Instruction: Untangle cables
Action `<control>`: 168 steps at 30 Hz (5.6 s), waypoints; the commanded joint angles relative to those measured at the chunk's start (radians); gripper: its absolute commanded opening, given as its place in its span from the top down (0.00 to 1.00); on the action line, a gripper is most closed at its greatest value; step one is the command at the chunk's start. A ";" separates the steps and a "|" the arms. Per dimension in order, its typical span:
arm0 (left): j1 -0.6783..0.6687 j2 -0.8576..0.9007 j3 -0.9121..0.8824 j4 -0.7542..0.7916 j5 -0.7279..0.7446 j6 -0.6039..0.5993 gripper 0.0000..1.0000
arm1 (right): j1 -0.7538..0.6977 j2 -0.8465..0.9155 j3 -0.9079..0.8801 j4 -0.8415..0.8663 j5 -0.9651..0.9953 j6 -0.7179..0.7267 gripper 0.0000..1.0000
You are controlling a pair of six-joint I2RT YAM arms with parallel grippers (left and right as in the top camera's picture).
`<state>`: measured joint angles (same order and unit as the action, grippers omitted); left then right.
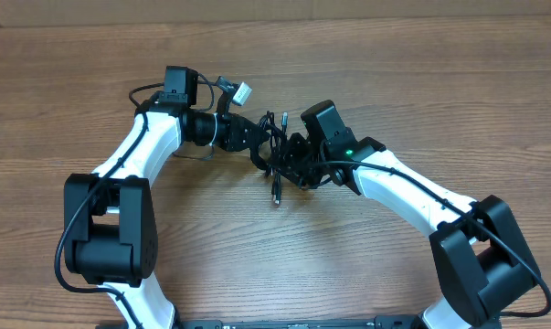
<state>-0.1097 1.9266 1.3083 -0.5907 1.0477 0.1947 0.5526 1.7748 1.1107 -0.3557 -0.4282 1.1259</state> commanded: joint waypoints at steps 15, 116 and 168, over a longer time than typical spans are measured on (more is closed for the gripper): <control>-0.002 -0.030 0.022 0.006 0.042 0.022 0.88 | 0.043 0.002 0.001 0.009 0.087 0.000 0.73; 0.000 -0.030 0.022 0.031 -0.038 -0.143 0.96 | 0.198 0.000 0.071 -0.179 0.544 -0.369 0.63; 0.000 -0.030 0.022 0.030 -0.038 -0.143 0.96 | 0.192 0.022 0.067 -0.244 0.674 -0.353 0.96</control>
<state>-0.1108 1.9266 1.3083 -0.5606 0.9874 0.0574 0.7467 1.7779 1.1667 -0.5987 0.1898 0.7765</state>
